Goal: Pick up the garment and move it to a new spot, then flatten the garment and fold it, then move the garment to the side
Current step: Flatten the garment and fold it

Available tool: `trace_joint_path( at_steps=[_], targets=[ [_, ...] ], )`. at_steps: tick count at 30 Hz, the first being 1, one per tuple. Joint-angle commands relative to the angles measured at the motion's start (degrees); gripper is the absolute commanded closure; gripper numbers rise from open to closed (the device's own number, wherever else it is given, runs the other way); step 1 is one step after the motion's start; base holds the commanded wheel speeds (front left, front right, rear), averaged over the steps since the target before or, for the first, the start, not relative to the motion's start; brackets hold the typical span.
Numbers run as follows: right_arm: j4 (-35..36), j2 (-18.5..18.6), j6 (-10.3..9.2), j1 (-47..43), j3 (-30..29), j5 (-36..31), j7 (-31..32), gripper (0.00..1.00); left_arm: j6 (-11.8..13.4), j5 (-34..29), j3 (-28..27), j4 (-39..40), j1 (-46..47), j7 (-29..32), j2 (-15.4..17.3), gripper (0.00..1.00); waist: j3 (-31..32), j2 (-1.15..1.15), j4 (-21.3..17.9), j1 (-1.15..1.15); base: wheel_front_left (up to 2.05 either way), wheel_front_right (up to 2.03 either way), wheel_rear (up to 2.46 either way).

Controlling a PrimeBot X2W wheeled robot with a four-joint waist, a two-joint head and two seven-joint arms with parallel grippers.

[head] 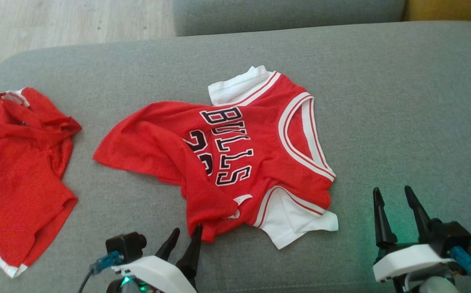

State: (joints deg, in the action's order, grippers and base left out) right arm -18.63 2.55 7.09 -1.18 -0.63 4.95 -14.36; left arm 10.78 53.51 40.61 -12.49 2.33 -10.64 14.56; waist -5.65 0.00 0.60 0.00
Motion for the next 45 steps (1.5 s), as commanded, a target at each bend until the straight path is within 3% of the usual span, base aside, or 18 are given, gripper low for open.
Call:
trace_joint_path(
  at_steps=[1,10,13,16,21,29,35,45],
  targets=[
    [1.48,0.32,0.40,1.28,1.46,-0.36,-0.63,0.00,0.13,-0.56,-1.25,1.71,1.20,-0.23,0.97,0.00,-0.17,0.00,-0.26,0.00,0.00,0.00,0.00],
    [1.48,0.32,0.40,1.51,1.44,-0.61,-0.63,0.00,-0.28,-0.48,-0.91,-0.67,2.36,-0.03,0.33,0.00,-0.70,0.00,-1.34,0.00,0.00,0.00,0.00],
    [1.47,0.32,0.40,1.59,1.45,-0.62,-0.63,0.00,-0.59,-0.29,-0.93,-1.63,2.72,-0.12,0.05,0.08,-0.76,0.00,-1.69,0.00,0.00,0.00,0.00],
    [1.43,0.32,0.40,1.66,1.47,-0.57,-0.63,0.00,-0.87,-0.19,-0.96,-2.44,3.08,-0.26,-0.17,0.21,-0.80,0.00,-1.90,0.00,0.00,0.00,0.00],
    [1.37,0.32,0.40,1.63,1.38,-0.50,-0.63,0.00,-1.31,-0.09,-0.96,-3.22,3.43,-0.56,-0.41,0.58,-0.85,0.00,-1.98,0.00,0.00,0.00,0.00],
    [1.37,0.32,0.40,1.89,1.41,-0.38,-0.63,0.00,-2.19,0.18,-0.86,-4.04,4.30,-0.71,-0.79,0.98,-0.96,0.00,-1.87,0.00,0.00,0.00,0.00],
    [1.21,0.32,0.40,1.59,1.16,-0.43,-0.63,0.00,-2.02,0.29,-1.05,-2.62,4.19,-0.61,-0.15,1.00,-0.56,0.00,-1.62,0.00,0.00,0.00,0.00],
    [1.28,0.32,0.40,0.52,1.00,0.23,-0.63,0.00,2.30,1.10,-3.37,10.75,-0.60,2.20,6.79,1.00,0.59,0.00,0.50,0.00,0.00,0.00,0.00]
  ],
)
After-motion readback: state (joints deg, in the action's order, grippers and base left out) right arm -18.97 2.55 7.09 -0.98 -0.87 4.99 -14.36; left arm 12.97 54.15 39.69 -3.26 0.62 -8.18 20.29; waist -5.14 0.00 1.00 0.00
